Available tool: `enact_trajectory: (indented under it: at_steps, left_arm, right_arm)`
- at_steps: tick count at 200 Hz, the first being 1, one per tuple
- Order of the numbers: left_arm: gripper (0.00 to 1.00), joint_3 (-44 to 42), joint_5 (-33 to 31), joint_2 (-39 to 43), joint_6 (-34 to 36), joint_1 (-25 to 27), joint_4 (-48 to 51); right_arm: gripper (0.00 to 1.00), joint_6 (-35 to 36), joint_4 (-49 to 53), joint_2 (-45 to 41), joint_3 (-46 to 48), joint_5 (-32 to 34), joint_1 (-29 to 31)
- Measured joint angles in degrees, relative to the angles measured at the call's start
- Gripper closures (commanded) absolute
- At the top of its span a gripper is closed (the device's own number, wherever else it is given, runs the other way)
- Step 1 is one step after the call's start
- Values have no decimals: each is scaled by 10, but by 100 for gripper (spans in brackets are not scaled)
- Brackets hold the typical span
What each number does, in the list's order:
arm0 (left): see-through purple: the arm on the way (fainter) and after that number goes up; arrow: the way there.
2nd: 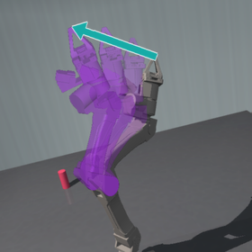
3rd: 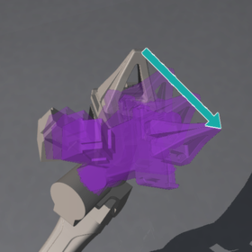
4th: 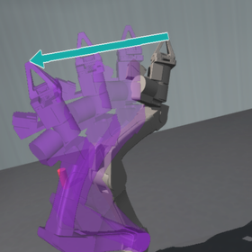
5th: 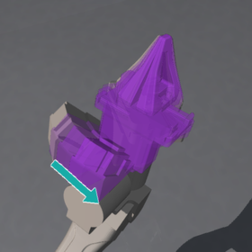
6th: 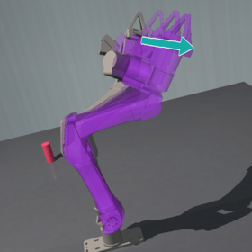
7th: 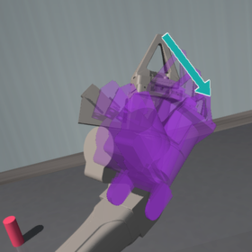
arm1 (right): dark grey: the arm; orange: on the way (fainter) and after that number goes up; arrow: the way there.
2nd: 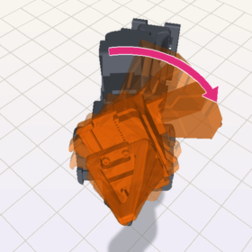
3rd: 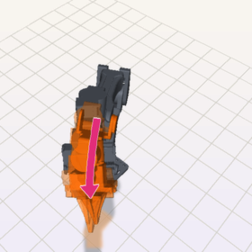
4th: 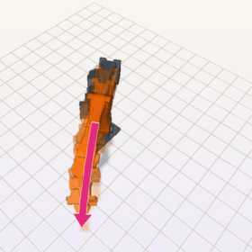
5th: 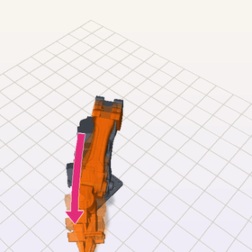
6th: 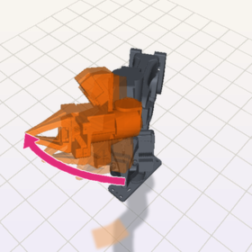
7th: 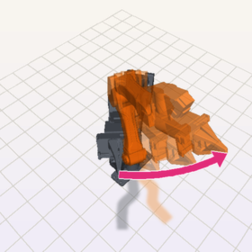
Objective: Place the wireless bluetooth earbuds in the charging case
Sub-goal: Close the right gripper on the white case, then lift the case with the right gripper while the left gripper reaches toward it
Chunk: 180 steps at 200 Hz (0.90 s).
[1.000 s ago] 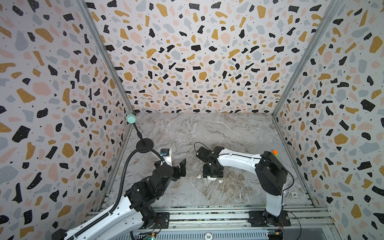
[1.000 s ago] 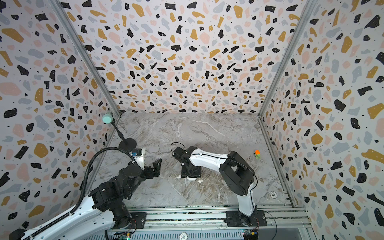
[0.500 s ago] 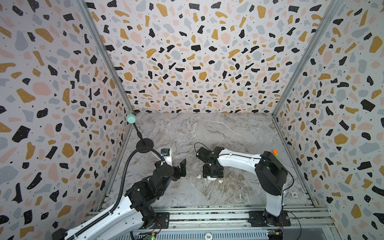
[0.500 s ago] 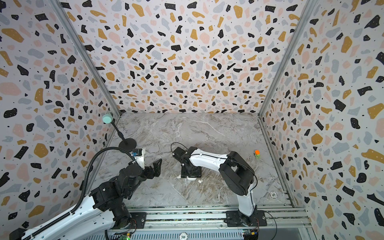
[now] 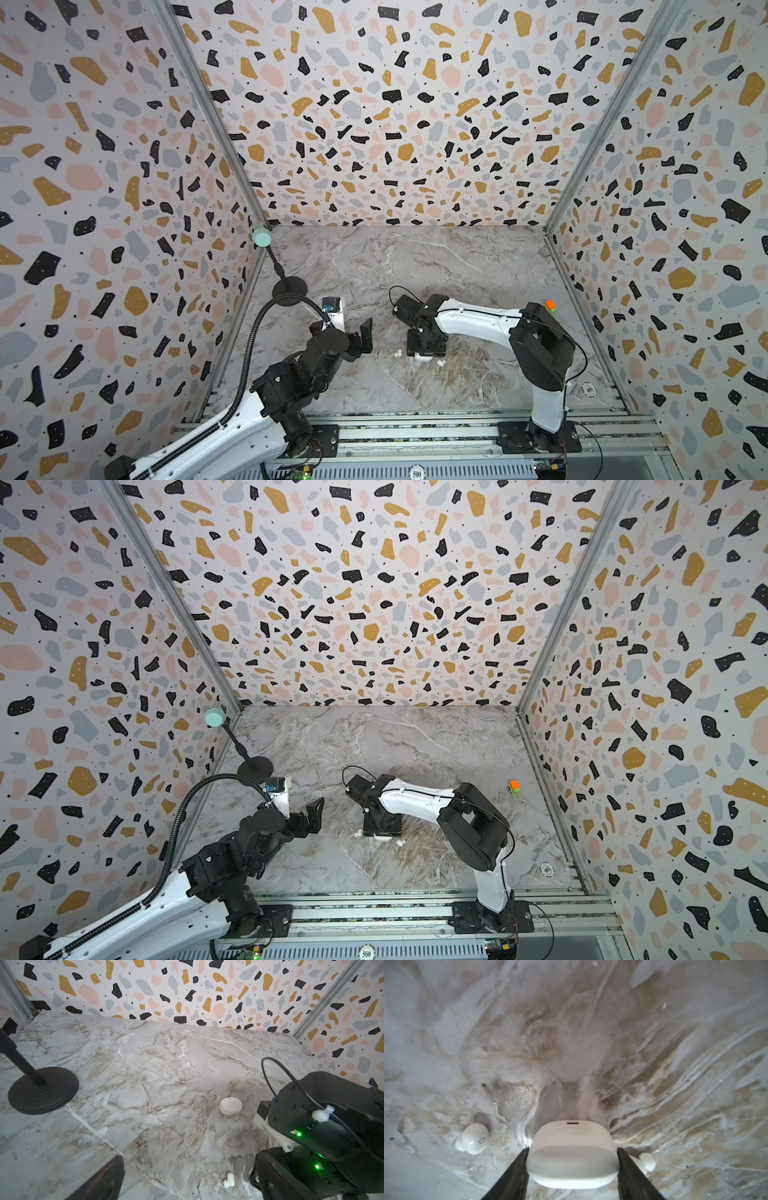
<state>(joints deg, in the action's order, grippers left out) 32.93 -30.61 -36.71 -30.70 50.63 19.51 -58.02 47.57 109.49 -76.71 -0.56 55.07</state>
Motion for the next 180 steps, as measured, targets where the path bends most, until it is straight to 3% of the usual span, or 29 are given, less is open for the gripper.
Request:
enact_trajectory:
  at_steps: [20,47,73,128,180]
  left_arm:
    - [0,0,0,0,0,0,0]
    - [0,0,0,0,0,0,0]
    - [0,0,0,0,0,0,0]
    - [0,-19,20,18,26,0,-26]
    - [0,-69,118,26,123,0,-108]
  right_arm:
    - [48,-2,0,0,0,3,2]
    - [65,-5,0,-1,0,12,6]
    - [100,-6,-1,-6,4,21,9]
    - [100,7,-25,-89,32,38,9]
    - [100,59,-81,-219,64,28,-17]
